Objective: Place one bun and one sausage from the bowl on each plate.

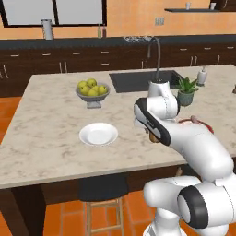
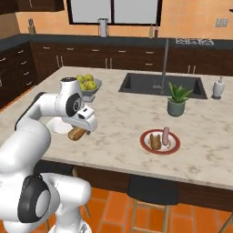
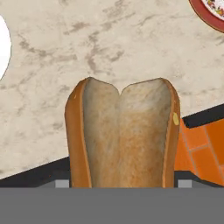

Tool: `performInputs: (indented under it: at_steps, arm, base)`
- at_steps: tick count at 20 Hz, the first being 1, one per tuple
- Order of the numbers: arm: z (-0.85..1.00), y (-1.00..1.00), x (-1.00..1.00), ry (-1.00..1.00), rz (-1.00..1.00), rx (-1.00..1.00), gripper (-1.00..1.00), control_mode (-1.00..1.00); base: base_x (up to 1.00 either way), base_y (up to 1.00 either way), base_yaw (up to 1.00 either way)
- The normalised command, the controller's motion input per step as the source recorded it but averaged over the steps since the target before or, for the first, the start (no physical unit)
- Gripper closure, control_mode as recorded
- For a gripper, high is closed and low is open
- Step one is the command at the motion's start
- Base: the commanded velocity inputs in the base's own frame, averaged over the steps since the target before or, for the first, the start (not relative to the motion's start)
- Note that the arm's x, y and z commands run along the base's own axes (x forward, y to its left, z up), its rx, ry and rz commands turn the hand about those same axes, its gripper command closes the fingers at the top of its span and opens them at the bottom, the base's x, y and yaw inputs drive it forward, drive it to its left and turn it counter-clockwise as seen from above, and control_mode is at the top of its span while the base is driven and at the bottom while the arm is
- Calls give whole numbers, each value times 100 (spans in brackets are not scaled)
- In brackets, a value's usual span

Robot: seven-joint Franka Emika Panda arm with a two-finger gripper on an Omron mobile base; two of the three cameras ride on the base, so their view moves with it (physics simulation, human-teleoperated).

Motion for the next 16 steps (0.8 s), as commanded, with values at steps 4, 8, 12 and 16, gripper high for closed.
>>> performInputs:
  at_steps: [4, 8, 12, 16]
  arm:
    - [0, 0, 0, 0, 0, 0, 100, 100]
    - [0, 0, 0, 0, 0, 0, 100, 100]
    - [-9, 36, 61, 0, 0, -1, 100, -100]
    - [-22, -52, 100, 11, 9, 9, 100, -100]
  base:
    - [39, 100, -4]
    - [39, 94, -10]
    - [13, 19, -1]
    - [0, 0, 0]
